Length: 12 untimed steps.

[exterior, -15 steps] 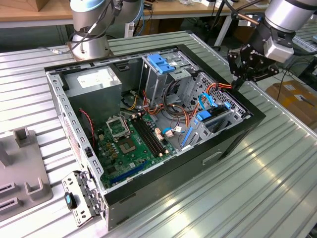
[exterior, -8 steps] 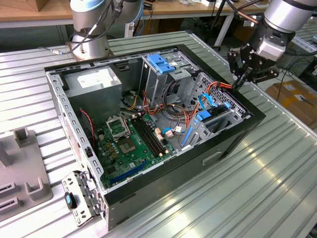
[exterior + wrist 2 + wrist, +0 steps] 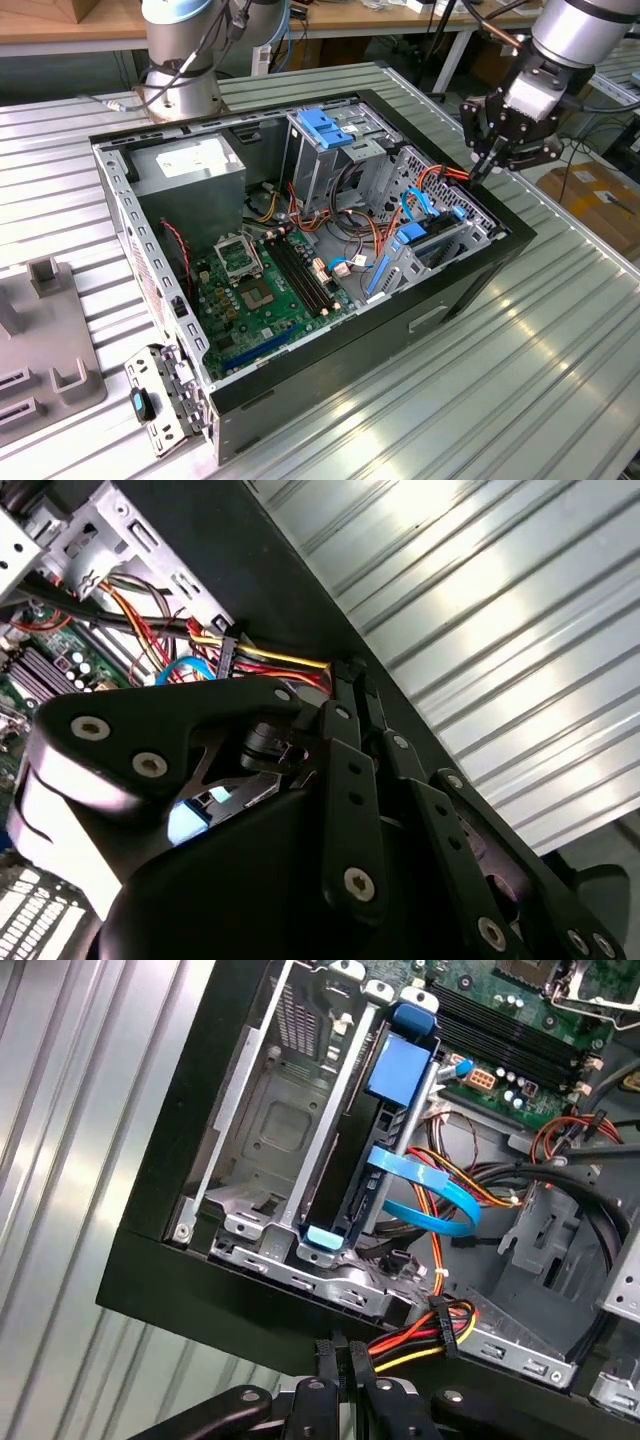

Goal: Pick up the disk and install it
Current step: 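Insert the second disk wire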

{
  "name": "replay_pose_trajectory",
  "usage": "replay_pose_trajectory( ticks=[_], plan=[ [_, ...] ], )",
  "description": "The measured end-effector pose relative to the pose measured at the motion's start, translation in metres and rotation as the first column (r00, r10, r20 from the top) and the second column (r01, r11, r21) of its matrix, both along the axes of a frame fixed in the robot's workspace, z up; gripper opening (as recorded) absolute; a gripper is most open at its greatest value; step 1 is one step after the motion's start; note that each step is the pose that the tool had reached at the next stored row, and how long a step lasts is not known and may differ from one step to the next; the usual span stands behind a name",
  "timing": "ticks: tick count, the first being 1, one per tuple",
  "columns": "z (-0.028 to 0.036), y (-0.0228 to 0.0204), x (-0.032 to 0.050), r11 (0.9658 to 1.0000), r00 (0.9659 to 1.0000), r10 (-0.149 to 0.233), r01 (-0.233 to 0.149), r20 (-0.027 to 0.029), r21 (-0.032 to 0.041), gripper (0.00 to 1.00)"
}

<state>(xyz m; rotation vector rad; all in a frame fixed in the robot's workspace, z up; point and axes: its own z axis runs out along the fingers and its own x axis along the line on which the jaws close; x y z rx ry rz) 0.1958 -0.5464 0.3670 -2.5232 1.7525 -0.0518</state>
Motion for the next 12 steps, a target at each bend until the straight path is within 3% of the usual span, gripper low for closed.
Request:
replay_pose_trajectory(
  ticks=[4, 12],
  plan=[
    [-0.0008, 0.0000, -0.0001, 0.9976, 0.9976, -0.069, 0.069, 0.0001, 0.0001, 0.16],
    [-0.0010, 0.0001, -0.0046, 0.9969, 0.9969, -0.079, 0.079, 0.0000, 0.0004, 0.16]
  ],
)
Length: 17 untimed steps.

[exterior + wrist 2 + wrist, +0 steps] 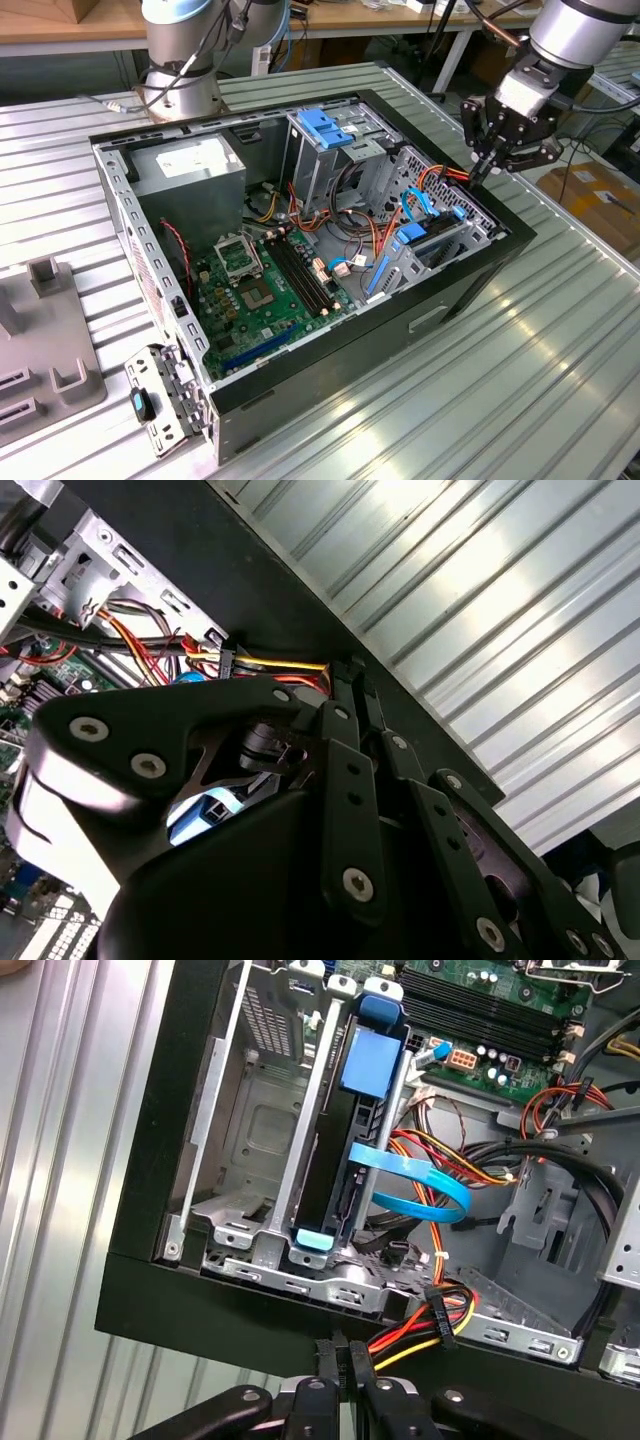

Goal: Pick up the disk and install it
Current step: 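Insert the second disk wire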

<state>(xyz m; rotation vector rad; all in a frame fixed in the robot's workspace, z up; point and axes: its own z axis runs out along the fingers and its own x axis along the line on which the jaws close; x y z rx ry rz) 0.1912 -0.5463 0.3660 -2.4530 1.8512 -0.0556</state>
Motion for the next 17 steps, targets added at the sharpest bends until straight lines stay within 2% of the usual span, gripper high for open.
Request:
replay_pose_trajectory(
  ticks=[12, 16, 17],
  plan=[
    [-0.0018, -0.0001, -0.0365, 0.9996, 0.9996, -0.028, 0.028, 0.0000, 0.0003, 0.16],
    [-0.0018, -0.0001, -0.0428, 0.9992, 0.9992, -0.041, 0.041, 0.0000, 0.0001, 0.16],
    [-0.0019, -0.0001, -0.0429, 0.9982, 0.9982, -0.059, 0.059, 0.0000, 0.0002, 0.16]
  ],
)
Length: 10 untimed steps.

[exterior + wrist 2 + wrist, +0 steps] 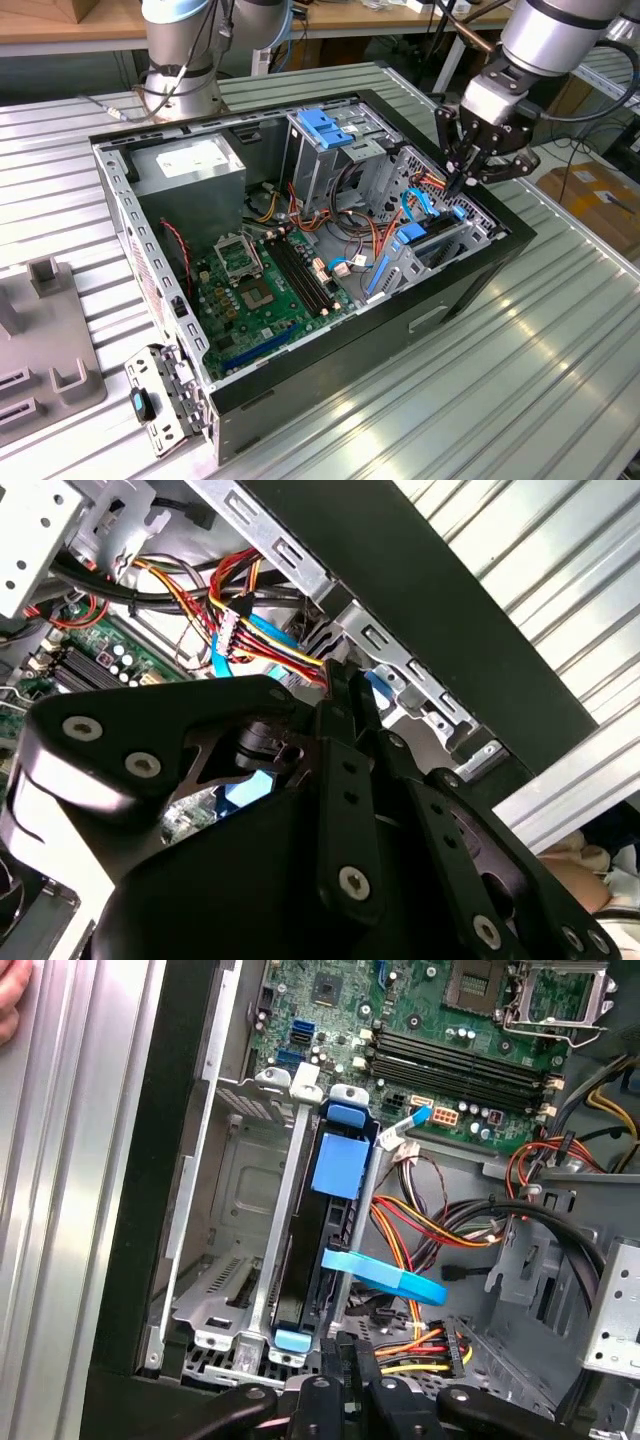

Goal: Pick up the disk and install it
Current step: 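Insert the second disk wire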

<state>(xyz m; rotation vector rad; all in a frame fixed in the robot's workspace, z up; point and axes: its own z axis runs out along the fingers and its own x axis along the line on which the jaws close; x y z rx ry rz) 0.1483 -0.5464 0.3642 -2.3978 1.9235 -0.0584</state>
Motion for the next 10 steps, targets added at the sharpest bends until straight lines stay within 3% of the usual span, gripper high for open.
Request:
replay_pose_trajectory(
  ticks=[4, 7, 10],
  plan=[
    [0.0000, 0.0000, 0.0000, 0.9977, 0.9977, -0.068, 0.068, 0.0000, -0.0002, 0.16],
    [-0.0002, 0.0000, -0.0001, 0.9926, 0.9926, -0.121, 0.121, 0.0000, -0.0002, 0.16],
    [-0.0005, 0.0001, -0.0023, 0.9900, 0.9900, -0.141, 0.141, 0.0000, -0.0004, 0.16]
  ],
)
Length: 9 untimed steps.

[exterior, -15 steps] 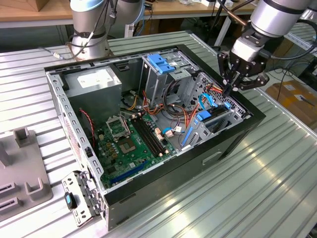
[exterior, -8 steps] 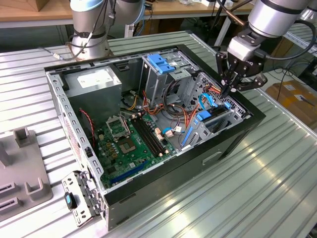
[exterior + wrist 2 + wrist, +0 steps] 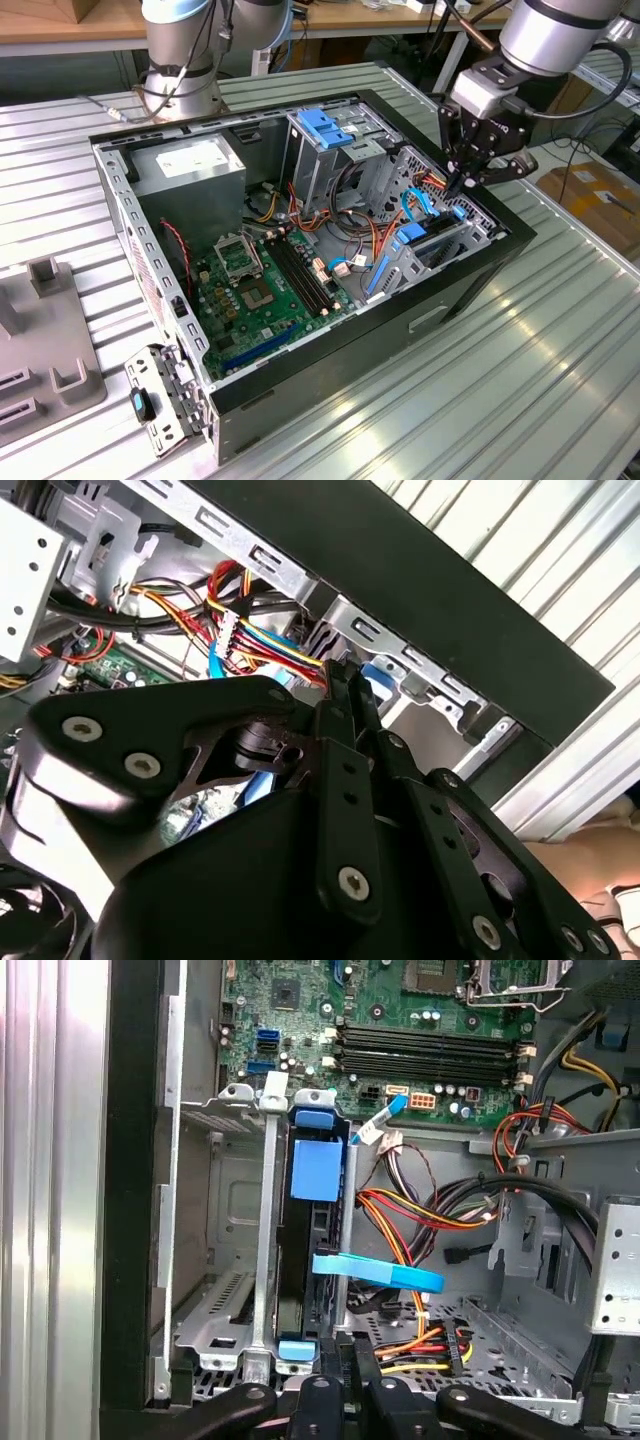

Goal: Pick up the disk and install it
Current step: 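Insert the second disk wire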

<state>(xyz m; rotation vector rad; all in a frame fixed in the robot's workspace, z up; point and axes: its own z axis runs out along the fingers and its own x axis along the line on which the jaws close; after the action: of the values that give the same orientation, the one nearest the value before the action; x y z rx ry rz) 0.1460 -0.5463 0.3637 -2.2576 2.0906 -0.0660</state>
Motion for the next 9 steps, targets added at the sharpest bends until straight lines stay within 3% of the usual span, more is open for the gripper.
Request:
replay_pose_trajectory(
  ticks=[6, 9],
  plan=[
    [-0.0005, -0.0009, -0.0074, 1.0000, 1.0000, -0.007, 0.007, 0.0000, 0.0001, 0.16],
    [-0.0039, -0.0020, -0.0103, 1.0000, 1.0000, -0.010, 0.010, 0.0000, 0.0001, 0.16]
  ],
)
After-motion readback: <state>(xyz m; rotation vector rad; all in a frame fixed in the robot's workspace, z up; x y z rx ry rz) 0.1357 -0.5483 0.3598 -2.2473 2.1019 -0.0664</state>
